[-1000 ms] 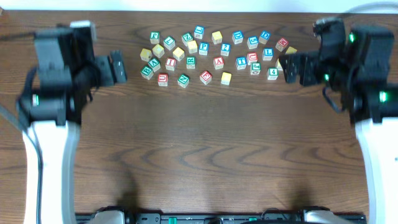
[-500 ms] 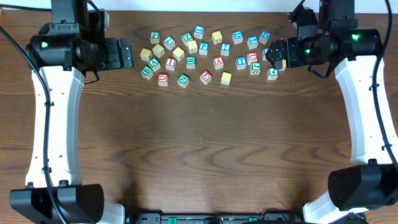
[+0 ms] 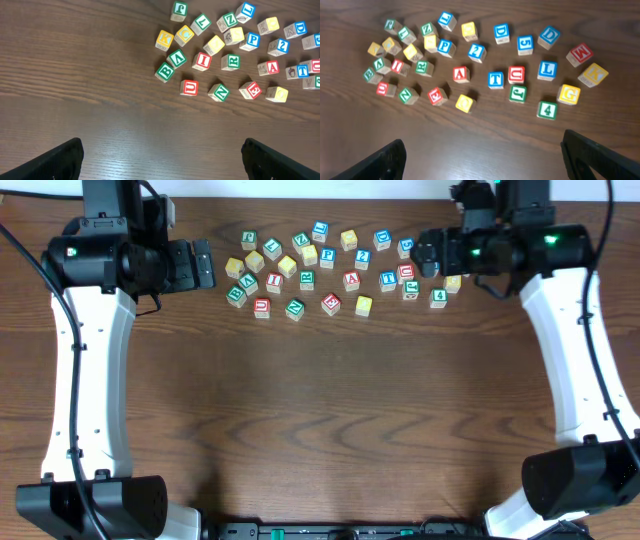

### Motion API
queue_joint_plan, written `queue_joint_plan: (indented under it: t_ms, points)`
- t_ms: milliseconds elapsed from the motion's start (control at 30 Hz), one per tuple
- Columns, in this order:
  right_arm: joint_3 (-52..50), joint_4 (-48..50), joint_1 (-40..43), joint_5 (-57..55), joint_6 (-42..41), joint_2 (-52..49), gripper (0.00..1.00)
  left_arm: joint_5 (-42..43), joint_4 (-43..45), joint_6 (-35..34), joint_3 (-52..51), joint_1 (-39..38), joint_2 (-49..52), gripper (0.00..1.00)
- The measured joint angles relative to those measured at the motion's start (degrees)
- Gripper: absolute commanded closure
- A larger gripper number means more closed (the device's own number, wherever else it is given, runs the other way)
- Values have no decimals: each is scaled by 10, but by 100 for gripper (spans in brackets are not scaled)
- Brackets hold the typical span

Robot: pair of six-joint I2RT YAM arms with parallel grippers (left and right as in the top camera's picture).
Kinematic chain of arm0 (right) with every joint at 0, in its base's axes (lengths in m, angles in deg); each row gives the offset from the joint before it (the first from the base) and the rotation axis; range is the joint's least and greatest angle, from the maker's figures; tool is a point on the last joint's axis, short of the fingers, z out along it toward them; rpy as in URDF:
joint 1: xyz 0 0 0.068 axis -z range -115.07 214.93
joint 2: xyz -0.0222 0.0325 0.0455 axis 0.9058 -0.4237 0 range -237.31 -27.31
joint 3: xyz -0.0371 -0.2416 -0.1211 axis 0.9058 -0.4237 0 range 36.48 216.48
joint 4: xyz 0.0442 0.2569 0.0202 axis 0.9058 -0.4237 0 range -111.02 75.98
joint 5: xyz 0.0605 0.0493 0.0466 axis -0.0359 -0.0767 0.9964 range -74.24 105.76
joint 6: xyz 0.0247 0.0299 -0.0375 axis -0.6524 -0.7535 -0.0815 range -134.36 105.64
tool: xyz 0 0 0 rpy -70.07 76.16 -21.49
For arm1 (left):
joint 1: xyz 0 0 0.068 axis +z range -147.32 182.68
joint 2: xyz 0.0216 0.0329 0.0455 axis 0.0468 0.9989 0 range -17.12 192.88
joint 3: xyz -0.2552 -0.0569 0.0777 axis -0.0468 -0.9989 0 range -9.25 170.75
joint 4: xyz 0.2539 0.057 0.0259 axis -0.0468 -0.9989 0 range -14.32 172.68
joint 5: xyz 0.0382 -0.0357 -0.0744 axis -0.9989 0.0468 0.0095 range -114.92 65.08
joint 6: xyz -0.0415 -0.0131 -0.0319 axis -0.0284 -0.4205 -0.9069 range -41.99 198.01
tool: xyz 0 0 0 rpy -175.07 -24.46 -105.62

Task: Spell out AI2
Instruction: 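Raise both arms and move grippers toward the block cluster, then lower the right gripper over the red A block and close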

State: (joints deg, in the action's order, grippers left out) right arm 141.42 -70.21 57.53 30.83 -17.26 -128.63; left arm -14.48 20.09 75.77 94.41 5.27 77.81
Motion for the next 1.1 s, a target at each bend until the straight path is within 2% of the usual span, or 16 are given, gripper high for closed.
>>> queue_joint_plan:
  t_ms: [167,400,500,600,767,1100]
  points:
    - [33,-5,-60,-67,-37,-15,8,-10,0,-16,0,0,0,1]
    - [272,-57,-113,-122,-55,-179,14,-35,-7,-31,0,0,0,1]
    - [317,-49,-124,-130,-62,-244,16,-39,-13,-35,1,0,0,1]
    - [324,-31,-136,-137,-74,-292,19,-44,-18,-36,1,0,0,1]
    - [324,-18,-153,-155,-91,-354,29,-44,-22,-38,1,0,0,1]
    - [325,-31,-157,-169,-125,-384,39,-46,-24,-38,1,0,0,1]
